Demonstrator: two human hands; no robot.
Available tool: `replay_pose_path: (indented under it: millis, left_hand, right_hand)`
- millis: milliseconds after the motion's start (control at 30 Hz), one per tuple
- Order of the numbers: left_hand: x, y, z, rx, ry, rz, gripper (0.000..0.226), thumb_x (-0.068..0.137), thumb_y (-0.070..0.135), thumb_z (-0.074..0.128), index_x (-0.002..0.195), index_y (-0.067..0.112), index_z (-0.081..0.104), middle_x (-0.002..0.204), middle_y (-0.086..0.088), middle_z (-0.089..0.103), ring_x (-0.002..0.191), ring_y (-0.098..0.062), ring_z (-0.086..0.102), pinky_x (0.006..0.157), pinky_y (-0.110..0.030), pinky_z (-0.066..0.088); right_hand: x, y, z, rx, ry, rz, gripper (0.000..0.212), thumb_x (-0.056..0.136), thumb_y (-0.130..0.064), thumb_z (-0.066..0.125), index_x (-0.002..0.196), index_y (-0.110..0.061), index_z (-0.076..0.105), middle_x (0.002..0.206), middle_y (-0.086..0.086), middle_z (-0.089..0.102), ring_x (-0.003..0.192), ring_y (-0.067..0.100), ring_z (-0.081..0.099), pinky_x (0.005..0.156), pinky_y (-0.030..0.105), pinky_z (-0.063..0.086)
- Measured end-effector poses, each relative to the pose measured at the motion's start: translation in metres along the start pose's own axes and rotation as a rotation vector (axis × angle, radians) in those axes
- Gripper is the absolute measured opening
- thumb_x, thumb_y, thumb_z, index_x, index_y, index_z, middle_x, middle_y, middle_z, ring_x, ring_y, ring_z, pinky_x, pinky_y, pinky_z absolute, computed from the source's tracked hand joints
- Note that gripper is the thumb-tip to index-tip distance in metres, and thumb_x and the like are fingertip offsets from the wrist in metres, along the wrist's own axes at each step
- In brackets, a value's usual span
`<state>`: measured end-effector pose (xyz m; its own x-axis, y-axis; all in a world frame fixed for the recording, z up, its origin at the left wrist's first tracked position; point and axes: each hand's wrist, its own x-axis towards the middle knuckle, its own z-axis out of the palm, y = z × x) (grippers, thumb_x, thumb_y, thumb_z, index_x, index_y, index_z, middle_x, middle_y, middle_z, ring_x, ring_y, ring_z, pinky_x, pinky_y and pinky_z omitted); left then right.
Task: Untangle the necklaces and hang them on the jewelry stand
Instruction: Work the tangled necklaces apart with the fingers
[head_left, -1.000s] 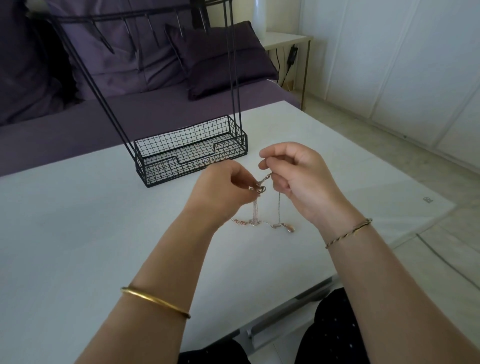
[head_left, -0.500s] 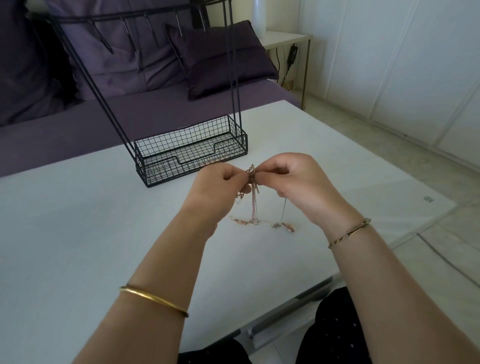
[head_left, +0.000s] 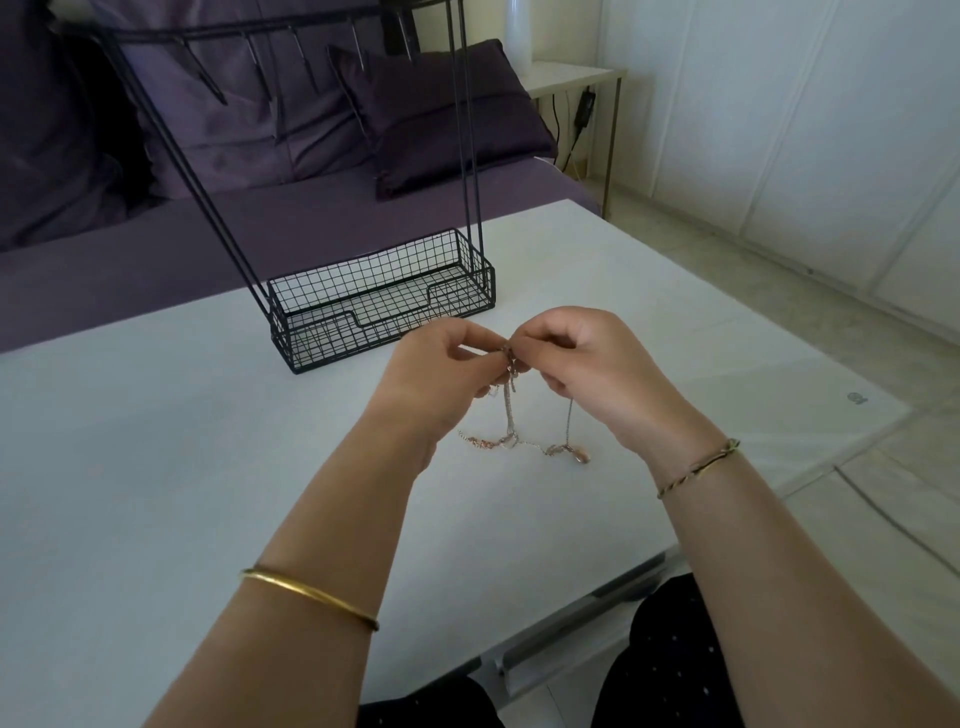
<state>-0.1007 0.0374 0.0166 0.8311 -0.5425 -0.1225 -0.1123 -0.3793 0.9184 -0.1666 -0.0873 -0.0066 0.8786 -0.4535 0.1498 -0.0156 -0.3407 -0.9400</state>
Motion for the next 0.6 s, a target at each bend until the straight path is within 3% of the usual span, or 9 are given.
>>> replay_pose_path:
  millis: [133, 300, 600]
  left_hand:
    - [0.0027, -0.0019, -0.0005, 0.01, 0.084, 0.016, 0.004, 0.086, 0.011, 0.066, 0.09, 0.013, 0.067, 0.075, 0.003, 0.061, 0.067, -0.008, 0.054, 0.065, -0.022, 0.044]
    - [0.0039, 0.0001, 0.0013, -0.045, 0.128, 0.021, 0.003, 0.087, 0.01, 0.064, 0.087, 0.012, 0.065, 0.074, 0.006, 0.06, 0.071, -0.007, 0.052, 0.067, -0.022, 0.044]
    - [0.0036, 0.0014, 0.0017, -0.125, 0.094, 0.039, 0.015, 0.091, 0.011, 0.059, 0.084, 0.022, 0.065, 0.075, 0.007, 0.064, 0.068, -0.002, 0.054, 0.064, -0.019, 0.042]
  right_hand:
    - [0.0003, -0.0005, -0.0009, -0.008, 0.03, -0.018, 0.011, 0.084, -0.006, 0.063, 0.076, -0.012, 0.068, 0.048, -0.018, 0.054, 0.044, -0.003, 0.045, 0.047, 0.008, 0.031]
    - [-0.001, -0.0043, -0.0018, 0.0, 0.031, 0.004, 0.011, 0.083, -0.005, 0.065, 0.08, -0.013, 0.071, 0.064, -0.006, 0.06, 0.048, -0.004, 0.046, 0.047, 0.008, 0.034]
    - [-0.0011, -0.0088, -0.0022, 0.083, 0.045, 0.045, 0.006, 0.083, -0.011, 0.068, 0.079, -0.012, 0.072, 0.048, -0.02, 0.055, 0.046, -0.005, 0.048, 0.045, 0.006, 0.032]
